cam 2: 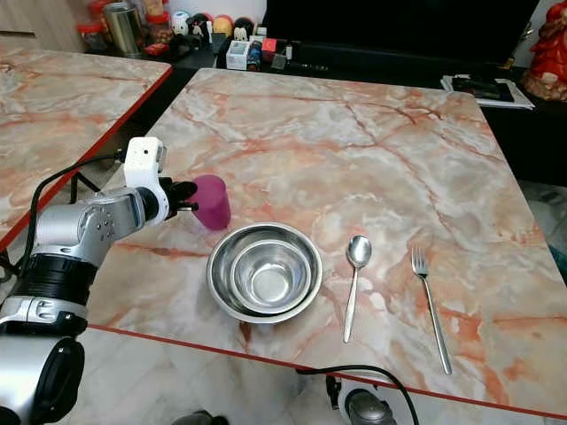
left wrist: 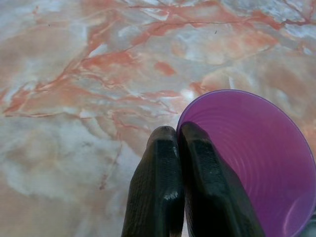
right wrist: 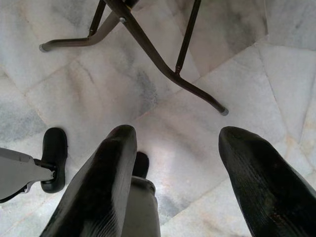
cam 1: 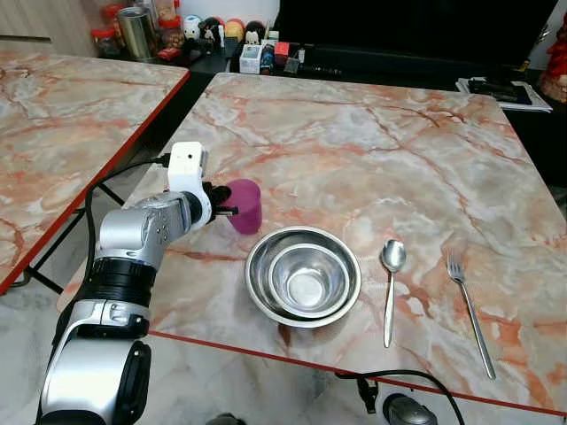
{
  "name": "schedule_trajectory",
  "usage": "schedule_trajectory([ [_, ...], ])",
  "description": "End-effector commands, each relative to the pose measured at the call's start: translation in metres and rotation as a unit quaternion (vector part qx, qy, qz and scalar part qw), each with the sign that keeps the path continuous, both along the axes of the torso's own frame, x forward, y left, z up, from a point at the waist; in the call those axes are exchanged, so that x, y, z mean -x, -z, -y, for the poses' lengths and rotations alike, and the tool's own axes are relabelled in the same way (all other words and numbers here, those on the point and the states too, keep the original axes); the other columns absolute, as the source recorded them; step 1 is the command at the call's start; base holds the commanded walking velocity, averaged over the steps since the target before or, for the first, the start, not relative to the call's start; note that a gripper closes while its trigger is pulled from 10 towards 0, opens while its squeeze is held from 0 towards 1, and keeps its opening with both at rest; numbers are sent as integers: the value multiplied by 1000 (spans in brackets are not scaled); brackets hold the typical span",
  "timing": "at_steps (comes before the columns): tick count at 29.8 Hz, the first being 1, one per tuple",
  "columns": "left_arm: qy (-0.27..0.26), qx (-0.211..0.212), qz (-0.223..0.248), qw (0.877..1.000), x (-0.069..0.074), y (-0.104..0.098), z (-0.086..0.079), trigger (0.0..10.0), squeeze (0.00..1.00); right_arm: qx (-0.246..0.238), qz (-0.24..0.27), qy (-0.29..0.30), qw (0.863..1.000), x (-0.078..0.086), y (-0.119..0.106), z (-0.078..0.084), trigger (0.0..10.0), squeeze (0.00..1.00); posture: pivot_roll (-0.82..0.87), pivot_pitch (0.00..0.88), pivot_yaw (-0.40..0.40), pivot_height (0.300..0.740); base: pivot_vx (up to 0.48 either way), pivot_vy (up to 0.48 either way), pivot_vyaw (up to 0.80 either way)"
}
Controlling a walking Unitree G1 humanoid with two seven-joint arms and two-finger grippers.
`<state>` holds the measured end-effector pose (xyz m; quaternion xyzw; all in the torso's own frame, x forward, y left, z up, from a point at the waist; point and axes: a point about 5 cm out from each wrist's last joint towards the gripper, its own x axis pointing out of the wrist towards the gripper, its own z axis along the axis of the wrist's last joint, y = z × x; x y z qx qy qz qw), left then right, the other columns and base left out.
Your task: Setting the table
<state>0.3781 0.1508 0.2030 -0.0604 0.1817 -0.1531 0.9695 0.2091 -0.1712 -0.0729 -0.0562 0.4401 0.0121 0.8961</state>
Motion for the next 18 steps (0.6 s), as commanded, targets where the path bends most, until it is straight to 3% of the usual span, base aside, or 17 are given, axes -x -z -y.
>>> schedule_trajectory([
  [1, 0, -17, -1, 1000, 2, 1, -3, 10000, 0, -4, -4, 13, 1000, 3, 1, 1, 10000, 0, 137, 79, -26, 715, 0, 0, 0],
  [12, 12, -23, -12, 1000, 6, 7, 1, 10000, 0, -4, -4, 15, 1000, 3, 1, 2, 10000, 0, 136, 79, -25, 715, 0, 0, 0],
  [13, 13, -24, -12, 1000, 6, 8, 1, 10000, 125, -4, -4, 15, 1000, 3, 1, 2, 10000, 0, 136, 79, -25, 715, 0, 0, 0],
  [18, 14, -25, -13, 999, 7, 9, 2, 10000, 208, -3, -5, 15, 1000, 3, 1, 2, 10000, 0, 136, 78, -27, 715, 0, 0, 0],
])
